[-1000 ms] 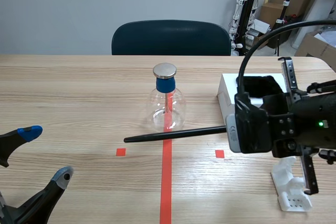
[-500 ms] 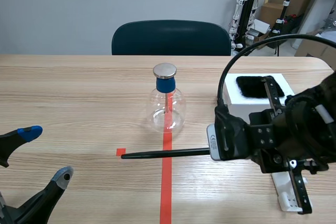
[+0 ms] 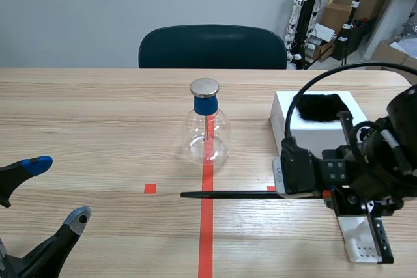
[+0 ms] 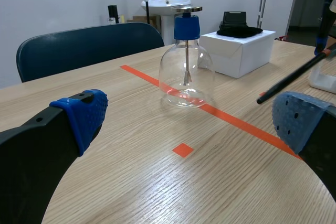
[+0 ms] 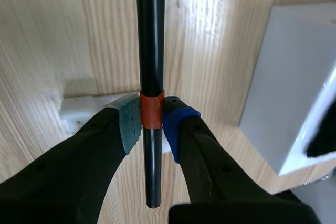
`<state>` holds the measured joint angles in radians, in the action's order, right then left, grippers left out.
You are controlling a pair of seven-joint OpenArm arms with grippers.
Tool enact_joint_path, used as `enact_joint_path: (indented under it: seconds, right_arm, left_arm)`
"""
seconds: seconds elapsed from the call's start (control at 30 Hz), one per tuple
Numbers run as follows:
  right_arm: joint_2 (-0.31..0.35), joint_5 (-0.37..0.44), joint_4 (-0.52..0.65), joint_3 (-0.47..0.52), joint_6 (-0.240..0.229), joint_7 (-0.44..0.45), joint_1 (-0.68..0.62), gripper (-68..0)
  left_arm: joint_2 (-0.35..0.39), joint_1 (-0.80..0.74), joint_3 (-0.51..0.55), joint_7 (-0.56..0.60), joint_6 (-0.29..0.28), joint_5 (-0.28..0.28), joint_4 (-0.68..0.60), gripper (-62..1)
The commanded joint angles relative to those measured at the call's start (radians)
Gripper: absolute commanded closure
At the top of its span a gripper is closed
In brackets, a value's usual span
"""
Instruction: Do the electroscope experiment. put the rod down on the box
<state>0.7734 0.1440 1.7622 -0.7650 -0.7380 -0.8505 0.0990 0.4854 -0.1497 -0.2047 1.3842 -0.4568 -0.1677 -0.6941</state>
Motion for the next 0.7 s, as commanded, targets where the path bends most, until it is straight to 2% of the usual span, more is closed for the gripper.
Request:
enact_joint_path:
  seconds: [0.0, 0.17, 0.4, 0.67]
  right_arm:
    - [0.011, -0.001, 0.017, -0.019, -0.008, -0.001, 0.037, -2.4]
    - [0.016, 0.007, -0.018, -0.096, -0.008, 0.005, 0.085, -2.4]
    - [0.01, 0.008, -0.106, -0.196, -0.008, 0.058, 0.15, -2.4]
    - [-0.046, -0.02, -0.198, -0.207, -0.008, 0.071, 0.159, -2.4]
  left_arm:
    - [0.006, 0.0, 0.003, 0.015, -0.002, 0.01, -0.007, -62.3]
    - [0.006, 0.0, 0.003, 0.015, -0.002, 0.01, -0.007, -62.3]
    - [0.006, 0.0, 0.003, 0.015, -0.002, 0.01, -0.007, -62.3]
    - [0.006, 0.0, 0.003, 0.015, -0.002, 0.01, -0.007, -62.3]
